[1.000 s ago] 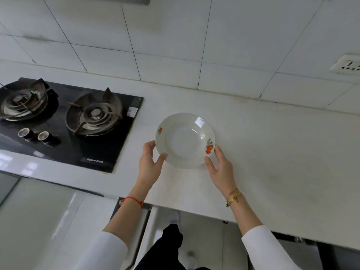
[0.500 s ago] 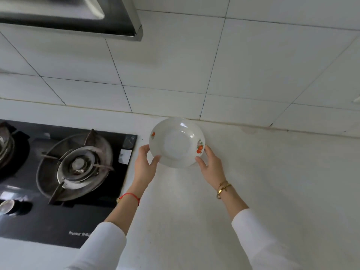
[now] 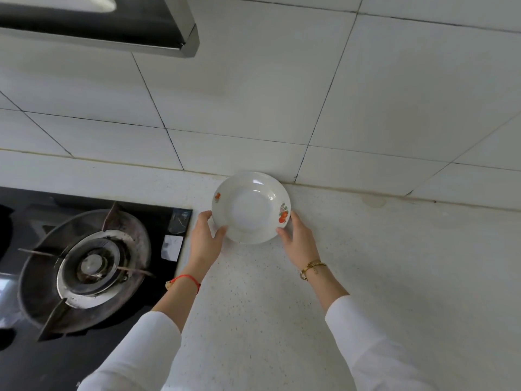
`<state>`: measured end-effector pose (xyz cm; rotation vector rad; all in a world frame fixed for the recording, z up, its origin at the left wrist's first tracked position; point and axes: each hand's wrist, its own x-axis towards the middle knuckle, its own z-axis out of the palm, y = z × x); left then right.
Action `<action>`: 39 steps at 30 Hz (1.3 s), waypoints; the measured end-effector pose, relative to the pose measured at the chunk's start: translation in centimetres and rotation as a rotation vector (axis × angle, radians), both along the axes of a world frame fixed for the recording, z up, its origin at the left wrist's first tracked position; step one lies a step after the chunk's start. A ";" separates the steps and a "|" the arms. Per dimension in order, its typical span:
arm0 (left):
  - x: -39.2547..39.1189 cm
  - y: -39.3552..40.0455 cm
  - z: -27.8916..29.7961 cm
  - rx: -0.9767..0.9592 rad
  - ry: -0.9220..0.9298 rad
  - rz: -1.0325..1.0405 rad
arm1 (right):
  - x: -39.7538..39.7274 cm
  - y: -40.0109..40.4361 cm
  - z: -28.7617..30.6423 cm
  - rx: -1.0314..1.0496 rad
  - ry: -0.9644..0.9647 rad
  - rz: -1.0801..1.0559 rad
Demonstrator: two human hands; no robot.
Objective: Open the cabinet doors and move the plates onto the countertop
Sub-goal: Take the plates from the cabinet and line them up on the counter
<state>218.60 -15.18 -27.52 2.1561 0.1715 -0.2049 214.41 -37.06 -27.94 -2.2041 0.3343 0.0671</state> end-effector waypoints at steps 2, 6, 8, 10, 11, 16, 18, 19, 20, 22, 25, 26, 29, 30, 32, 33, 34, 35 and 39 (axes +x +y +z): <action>0.2 -0.1 -0.1 0.010 0.005 -0.003 | 0.3 0.0 -0.1 -0.015 0.012 0.001; 0.3 -0.1 -0.2 0.020 0.014 -0.012 | 0.4 -0.1 -0.3 -0.035 0.028 0.001; 0.2 -0.1 -0.3 0.023 0.014 -0.017 | 0.3 -0.1 -0.3 -0.040 0.038 0.005; 0.2 -0.1 -0.3 0.034 0.014 -0.020 | 0.3 -0.2 -0.2 -0.052 0.052 0.009; 0.2 -0.1 -0.2 0.041 0.013 -0.026 | 0.2 -0.2 -0.1 -0.063 0.065 0.011; -0.3 0.4 0.3 0.112 -0.001 -0.055 | -0.3 -0.4 1.0 -0.153 0.122 -0.013; -0.7 0.6 0.6 0.153 -0.031 -0.064 | -0.8 -0.7 1.6 -0.187 0.101 -0.011; -1.0 0.7 0.9 0.178 -0.043 -0.081 | -1.1 -0.8 1.9 -0.202 0.086 -0.006; -1.4 0.8 1.1 0.201 -0.054 -0.101 | -1.5 -0.9 2.3 -0.217 0.071 0.000; -2.3 0.9 1.8 0.233 -0.081 -0.133 | -2.6 -1.2 3.2 -0.240 0.043 0.016; -4.1 0.8 3.3 0.268 -0.167 -0.183 | -4.8 -1.7 4.4 -0.265 0.012 0.031; -4.9 0.7 3.9 0.281 -0.203 -0.206 | -5.7 -1.8 4.9 -0.275 0.003 0.028; -8.0 0.5 5.8 0.304 -0.268 -0.248 | -9.0 -2.3 6.5 -0.300 -0.061 0.019; -9.2 0.5 6.5 0.309 -0.283 -0.254 | -10.3 -2.4 7.1 -0.305 -0.090 0.020; -11.9 0.3 7.9 0.314 -0.316 -0.268 | -13.1 -2.9 8.2 -0.305 -0.134 0.018; -13.4 0.2 8.5 0.322 -0.336 -0.278 | -14.6 -3.1 8.7 -0.304 -0.149 0.016; -15.0 0.0 9.1 0.337 -0.357 -0.289 | -16.3 -3.4 9.2 -0.302 -0.167 0.013; -16.6 -0.1 9.5 0.357 -0.376 -0.297 | -17.9 -3.6 9.7 -0.299 -0.185 0.011; -23.3 -0.7 10.8 0.396 -0.417 -0.291 | -25.0 -4.7 11.4 -0.302 -0.243 0.017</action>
